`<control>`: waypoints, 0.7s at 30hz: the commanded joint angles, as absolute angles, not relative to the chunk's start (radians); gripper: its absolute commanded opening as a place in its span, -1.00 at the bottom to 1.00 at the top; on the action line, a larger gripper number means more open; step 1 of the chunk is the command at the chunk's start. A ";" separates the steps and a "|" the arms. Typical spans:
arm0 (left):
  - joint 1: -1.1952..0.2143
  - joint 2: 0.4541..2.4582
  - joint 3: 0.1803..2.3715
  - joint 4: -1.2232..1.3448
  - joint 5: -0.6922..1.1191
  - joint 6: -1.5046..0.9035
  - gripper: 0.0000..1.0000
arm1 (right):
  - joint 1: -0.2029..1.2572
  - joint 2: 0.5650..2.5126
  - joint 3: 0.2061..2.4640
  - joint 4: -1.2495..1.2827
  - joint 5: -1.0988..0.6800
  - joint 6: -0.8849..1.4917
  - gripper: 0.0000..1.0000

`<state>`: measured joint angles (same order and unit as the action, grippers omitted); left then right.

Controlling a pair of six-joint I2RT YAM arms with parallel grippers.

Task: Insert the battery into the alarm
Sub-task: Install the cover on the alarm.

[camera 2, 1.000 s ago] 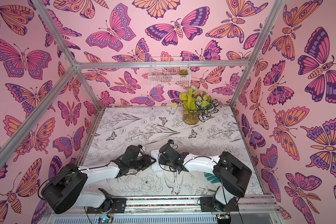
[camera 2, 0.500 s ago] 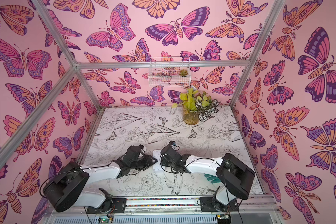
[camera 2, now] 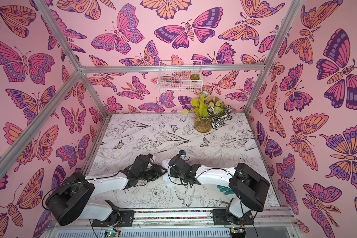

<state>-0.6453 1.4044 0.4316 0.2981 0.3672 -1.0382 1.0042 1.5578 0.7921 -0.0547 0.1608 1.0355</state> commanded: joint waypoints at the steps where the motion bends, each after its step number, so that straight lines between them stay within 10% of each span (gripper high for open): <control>1: -0.669 1.406 0.424 0.271 0.378 -1.039 -0.07 | 1.029 1.517 0.800 -0.165 0.151 1.023 -0.41; 21: -0.674 1.446 0.448 0.264 0.403 -1.036 -0.08 | 1.063 1.564 0.829 -0.098 0.074 1.019 -0.62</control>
